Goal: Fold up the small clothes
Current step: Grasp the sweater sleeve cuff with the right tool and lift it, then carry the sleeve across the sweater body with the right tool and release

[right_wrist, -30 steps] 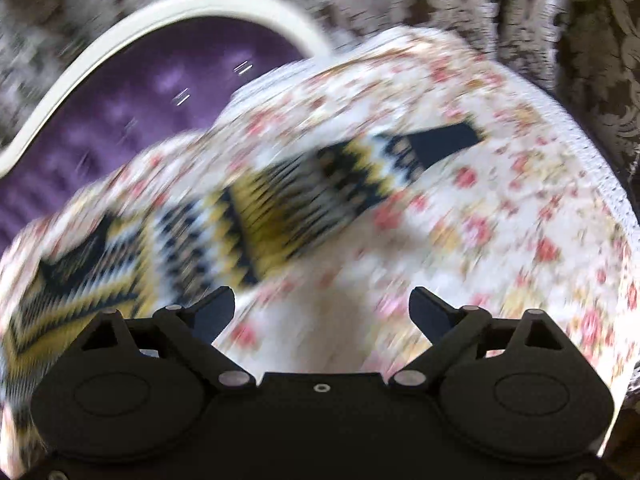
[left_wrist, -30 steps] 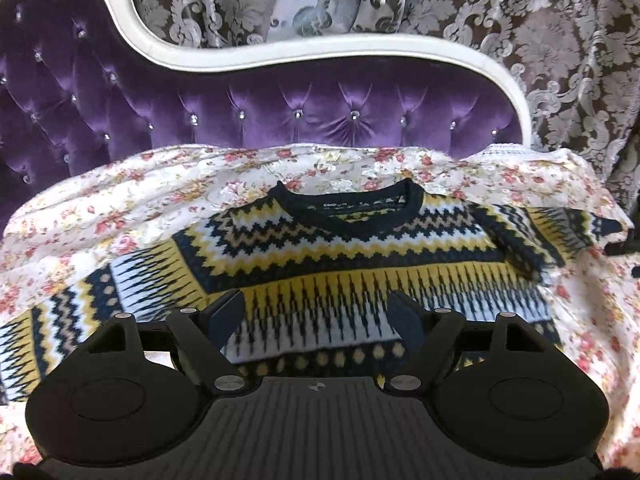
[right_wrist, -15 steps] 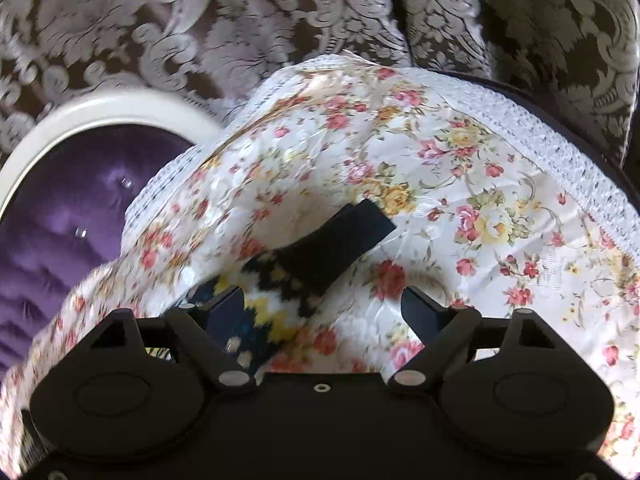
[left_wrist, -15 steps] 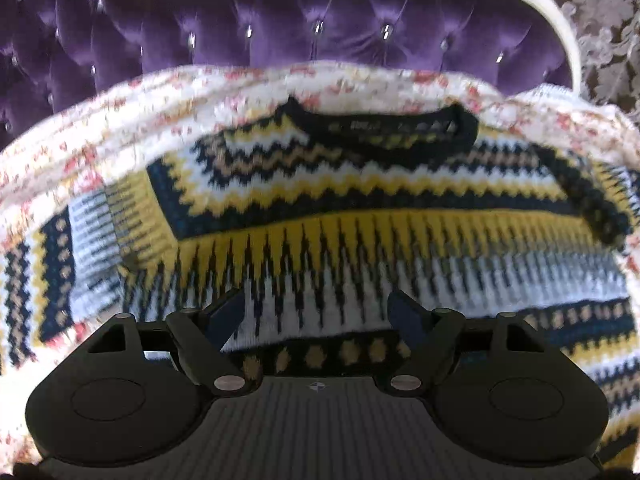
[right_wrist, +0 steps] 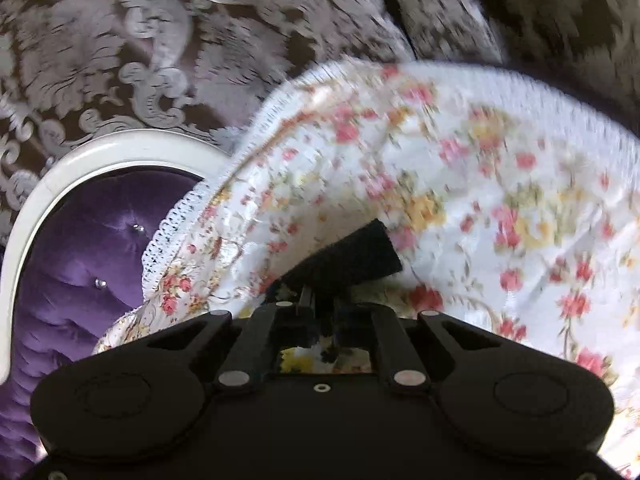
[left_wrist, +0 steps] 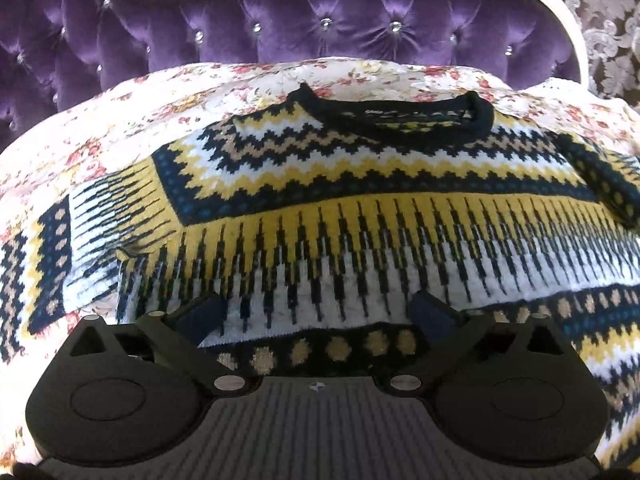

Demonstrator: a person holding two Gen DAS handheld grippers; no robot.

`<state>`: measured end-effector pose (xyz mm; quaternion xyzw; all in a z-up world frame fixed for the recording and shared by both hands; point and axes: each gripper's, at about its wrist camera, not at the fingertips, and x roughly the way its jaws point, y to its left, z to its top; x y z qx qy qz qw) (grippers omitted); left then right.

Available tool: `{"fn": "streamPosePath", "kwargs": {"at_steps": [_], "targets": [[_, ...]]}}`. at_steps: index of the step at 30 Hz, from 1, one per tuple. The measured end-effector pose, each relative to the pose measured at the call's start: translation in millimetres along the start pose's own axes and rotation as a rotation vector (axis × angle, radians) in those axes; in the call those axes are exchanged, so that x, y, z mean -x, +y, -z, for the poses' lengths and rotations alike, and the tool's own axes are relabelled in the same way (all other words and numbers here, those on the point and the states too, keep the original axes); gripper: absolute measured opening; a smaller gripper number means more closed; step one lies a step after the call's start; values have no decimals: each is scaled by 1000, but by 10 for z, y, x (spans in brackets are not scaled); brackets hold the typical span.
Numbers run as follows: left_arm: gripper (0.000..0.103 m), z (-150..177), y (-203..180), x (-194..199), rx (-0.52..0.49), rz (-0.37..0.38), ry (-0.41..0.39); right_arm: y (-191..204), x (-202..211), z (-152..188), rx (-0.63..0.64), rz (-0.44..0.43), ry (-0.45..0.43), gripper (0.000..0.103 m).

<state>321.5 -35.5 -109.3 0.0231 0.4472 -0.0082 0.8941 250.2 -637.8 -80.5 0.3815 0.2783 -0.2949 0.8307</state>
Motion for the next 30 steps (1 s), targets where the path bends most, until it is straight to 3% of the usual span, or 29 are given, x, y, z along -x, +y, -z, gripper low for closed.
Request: {"fn": "streamPosePath", "kwargs": {"at_steps": [3, 7, 14, 20, 30], "targets": [[101, -21, 15, 13, -8, 17, 9, 292, 194, -20, 127, 9, -33, 15], [101, -38, 120, 89, 22, 61, 22, 775, 578, -20, 257, -44, -53, 15], [100, -35, 463, 382, 66, 58, -5, 1790, 1145, 286, 444, -178, -45, 15], [100, -40, 860, 606, 110, 44, -26, 2635, 1366, 884, 556, -321, 20, 15], [100, 100, 1452, 753, 173, -15, -36, 3536, 1088, 2133, 597, -503, 187, 15]]}}
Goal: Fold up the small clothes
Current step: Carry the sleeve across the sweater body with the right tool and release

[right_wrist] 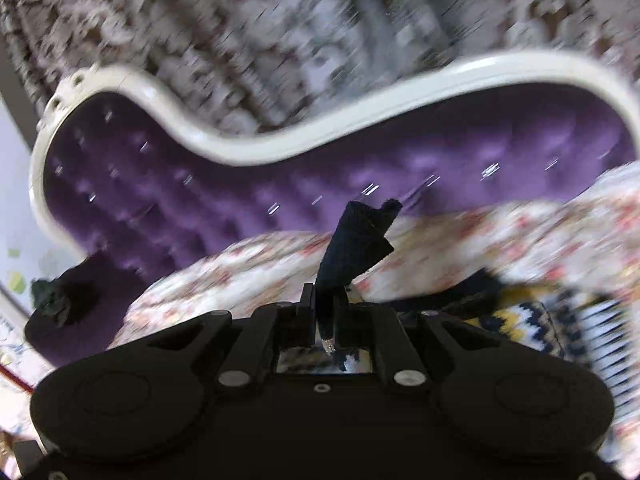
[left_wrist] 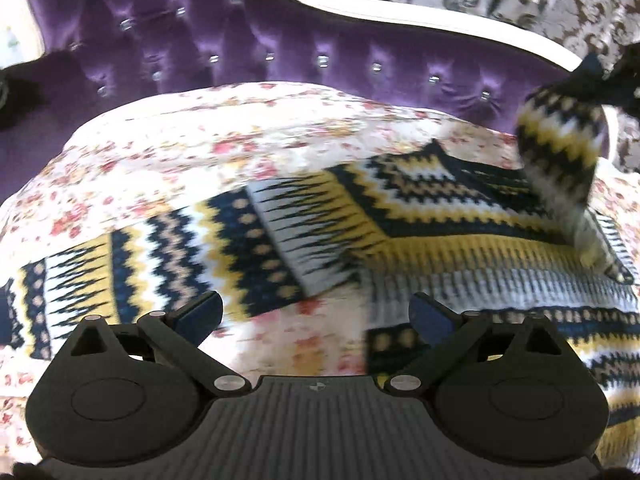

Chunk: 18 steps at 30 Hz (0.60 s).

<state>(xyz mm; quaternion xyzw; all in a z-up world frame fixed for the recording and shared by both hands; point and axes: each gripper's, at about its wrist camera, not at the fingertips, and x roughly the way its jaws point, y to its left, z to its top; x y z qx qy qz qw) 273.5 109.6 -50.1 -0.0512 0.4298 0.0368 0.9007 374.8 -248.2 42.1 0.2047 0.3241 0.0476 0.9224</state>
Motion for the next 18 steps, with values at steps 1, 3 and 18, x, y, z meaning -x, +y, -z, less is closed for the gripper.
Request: {"fn": "streamPosePath", "kwargs": {"at_steps": [1, 3, 18], "targets": [[100, 4, 54, -4, 11, -4, 3, 91, -114, 74, 3, -12, 19, 15], [100, 14, 156, -6, 30, -8, 9, 269, -268, 210, 16, -24, 47, 15], [100, -69, 197, -13, 28, -25, 12, 328, -444, 671, 41, -117, 111, 56]]}}
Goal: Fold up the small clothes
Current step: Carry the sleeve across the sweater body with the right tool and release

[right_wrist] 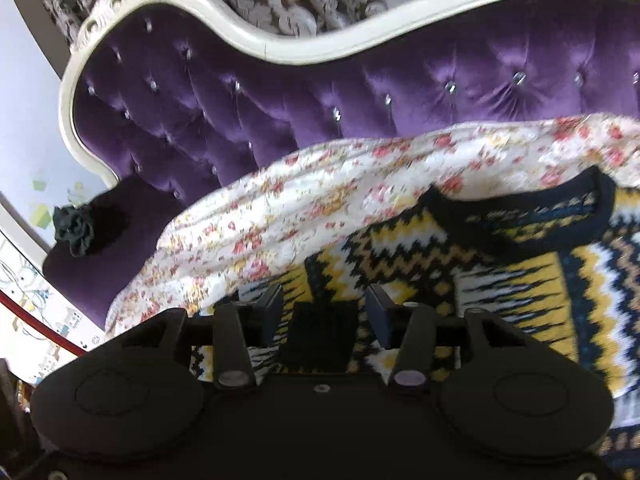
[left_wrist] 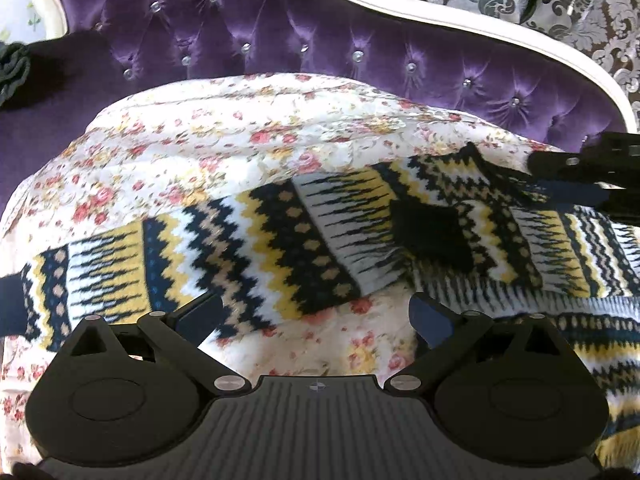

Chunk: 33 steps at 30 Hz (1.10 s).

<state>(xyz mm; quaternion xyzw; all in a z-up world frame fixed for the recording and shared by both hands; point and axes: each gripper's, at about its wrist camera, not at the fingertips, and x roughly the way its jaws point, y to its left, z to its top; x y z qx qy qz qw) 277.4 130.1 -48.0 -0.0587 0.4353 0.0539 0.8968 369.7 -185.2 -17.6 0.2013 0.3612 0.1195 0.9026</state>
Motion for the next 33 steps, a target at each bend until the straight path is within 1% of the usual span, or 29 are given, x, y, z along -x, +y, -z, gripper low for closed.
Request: {"fn": "streamPosePath", "kwargs": {"at_steps": [3, 5, 10, 14, 20, 24, 27, 29, 31, 32, 33], "targets": [[100, -79, -128, -4, -20, 12, -7, -167, 224, -75, -26, 30, -29, 56], [100, -132, -234, -12, -32, 23, -10, -320, 370, -110, -44, 64, -42, 58], [100, -199, -527, -89, -55, 62, -13, -798, 741, -80, -71, 220, -54, 59], [100, -188, -739, -208, -57, 76, -7, -1207, 946, 18, -98, 340, -60, 59], [100, -156, -955, -412, -79, 45, -1, -1750, 1077, 222, -162, 466, -83, 59], [100, -124, -1017, -581, -90, 6, 17, -1950, 1056, 341, -211, 495, -101, 60], [100, -78, -1044, -727, -105, -38, 41, -2021, 1030, 426, -240, 490, -122, 60], [102, -34, -1073, -764, -140, -66, 21, -2059, 1015, 470, -273, 476, -144, 60], [103, -5, -1092, -763, -151, -77, 3, -2108, 1008, 484, -288, 472, -143, 60], [103, 6, -1092, -761, -147, -80, -3, -2113, 1013, 484, -272, 475, -140, 59], [103, 14, -1093, -763, -145, -82, -10, -2080, 1005, 475, -246, 494, -137, 54]]}}
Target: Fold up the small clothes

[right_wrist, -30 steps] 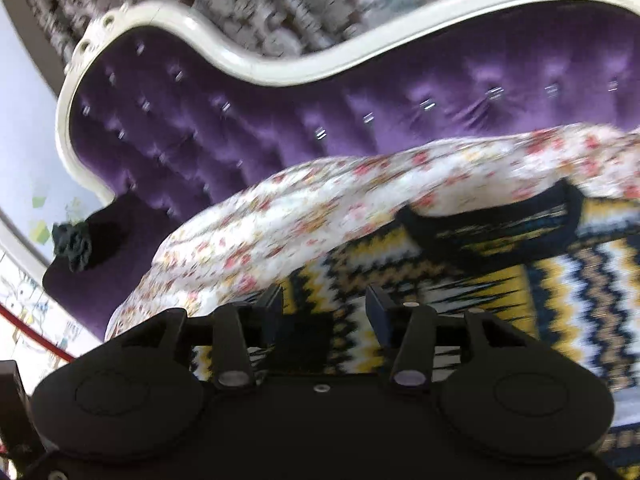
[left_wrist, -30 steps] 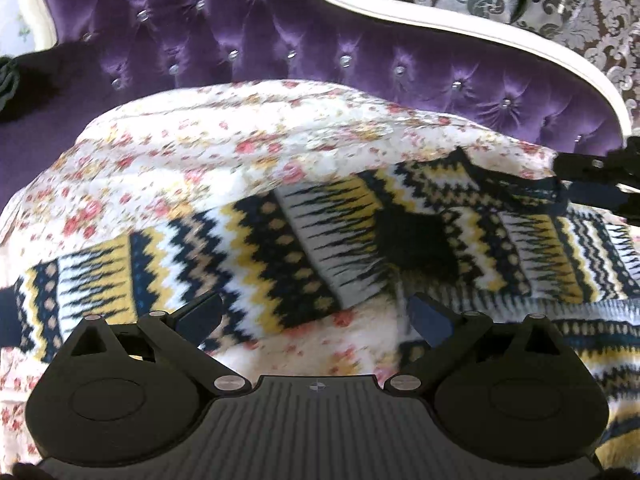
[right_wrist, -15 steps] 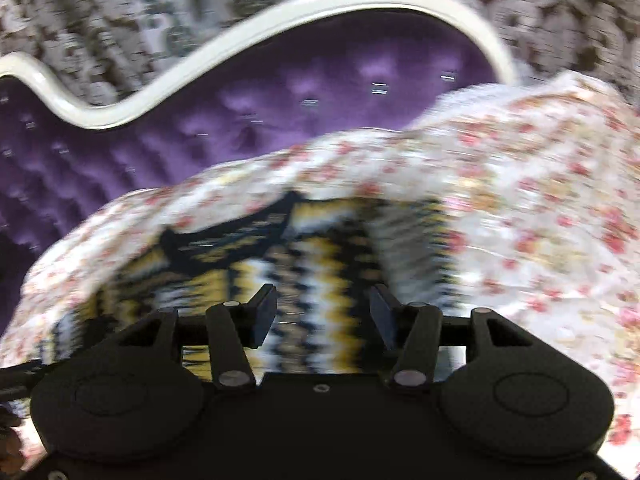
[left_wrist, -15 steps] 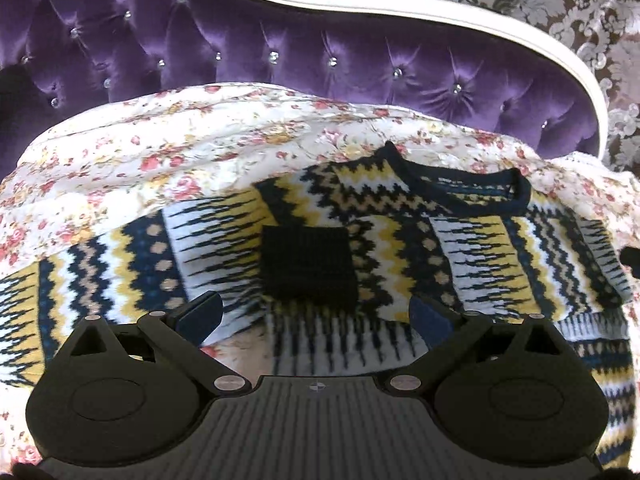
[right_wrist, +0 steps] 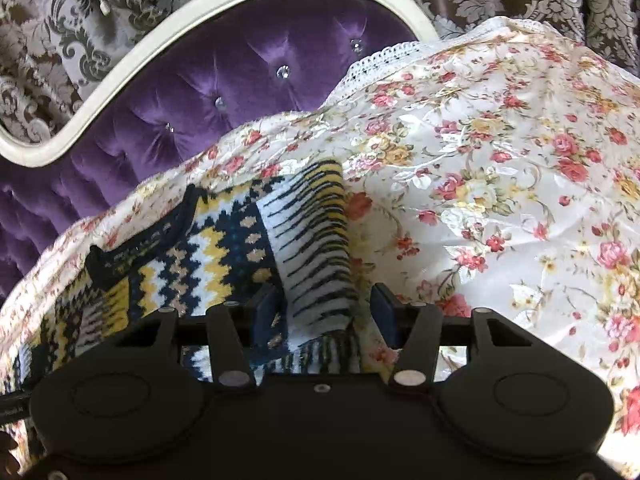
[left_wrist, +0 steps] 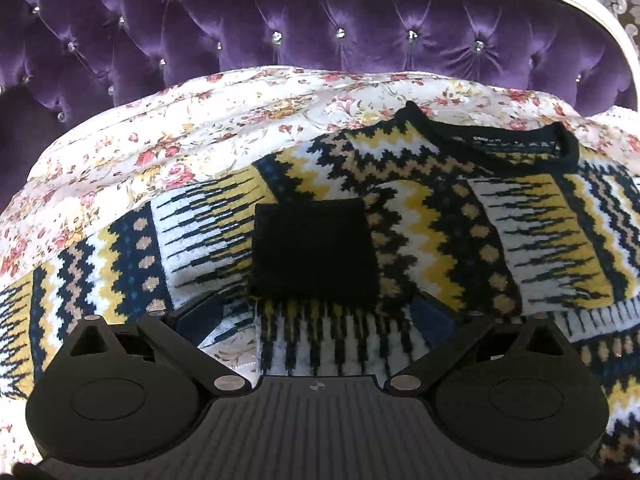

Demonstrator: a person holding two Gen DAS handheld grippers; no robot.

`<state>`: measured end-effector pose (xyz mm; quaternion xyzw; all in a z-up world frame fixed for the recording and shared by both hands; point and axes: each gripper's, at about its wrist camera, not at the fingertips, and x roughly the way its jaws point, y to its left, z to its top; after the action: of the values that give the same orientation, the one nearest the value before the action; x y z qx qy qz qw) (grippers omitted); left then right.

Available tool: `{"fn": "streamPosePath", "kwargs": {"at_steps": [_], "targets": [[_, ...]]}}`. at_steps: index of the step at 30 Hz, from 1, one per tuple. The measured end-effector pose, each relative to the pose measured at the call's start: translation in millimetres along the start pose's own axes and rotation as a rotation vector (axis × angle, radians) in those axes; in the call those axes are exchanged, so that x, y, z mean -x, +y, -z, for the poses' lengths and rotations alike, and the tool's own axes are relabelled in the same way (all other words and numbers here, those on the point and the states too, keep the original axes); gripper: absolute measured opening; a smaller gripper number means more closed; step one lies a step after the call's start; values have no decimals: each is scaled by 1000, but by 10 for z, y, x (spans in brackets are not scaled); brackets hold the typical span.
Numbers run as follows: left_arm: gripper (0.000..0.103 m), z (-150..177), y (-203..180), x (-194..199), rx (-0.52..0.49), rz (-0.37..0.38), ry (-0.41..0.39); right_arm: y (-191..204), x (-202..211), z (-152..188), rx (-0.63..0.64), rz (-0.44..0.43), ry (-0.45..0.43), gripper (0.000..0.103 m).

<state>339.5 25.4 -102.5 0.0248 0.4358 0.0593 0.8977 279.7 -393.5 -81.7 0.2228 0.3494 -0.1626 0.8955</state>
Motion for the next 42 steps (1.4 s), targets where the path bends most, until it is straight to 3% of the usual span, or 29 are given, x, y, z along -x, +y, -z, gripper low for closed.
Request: {"fn": "streamPosePath", "kwargs": {"at_steps": [1, 2, 11, 13, 15, 17, 22, 26, 33, 42], "targets": [[103, 7, -4, -3, 0, -2, -5, 22, 0, 8, 26, 18, 4, 45], [103, 16, -5, -1, 2, -5, -10, 19, -14, 13, 49, 22, 10, 23], [103, 34, -11, 2, 1, -10, -29, 57, 1, 28, 115, 104, 3, 24], [103, 38, -13, 2, 2, -13, -31, 102, 20, 30, 140, 126, 0, 36], [103, 39, -14, 4, 2, -14, -32, 119, 31, 32, 154, 152, 5, 55], [103, 42, -13, 6, 0, -14, -35, 117, 30, 37, 165, 171, 9, 68], [103, 48, -7, 9, -2, -13, -39, 66, 96, 12, 140, 199, -5, 85], [103, 45, 0, 11, 2, -12, -39, 101, 267, -68, 119, 215, -78, 103], [103, 46, 7, 18, 8, -4, -42, 267, 479, -113, 97, 86, -97, 103], [102, 60, 215, 161, 61, 54, -29, 709, 663, 27, 165, -79, -85, 103]]}}
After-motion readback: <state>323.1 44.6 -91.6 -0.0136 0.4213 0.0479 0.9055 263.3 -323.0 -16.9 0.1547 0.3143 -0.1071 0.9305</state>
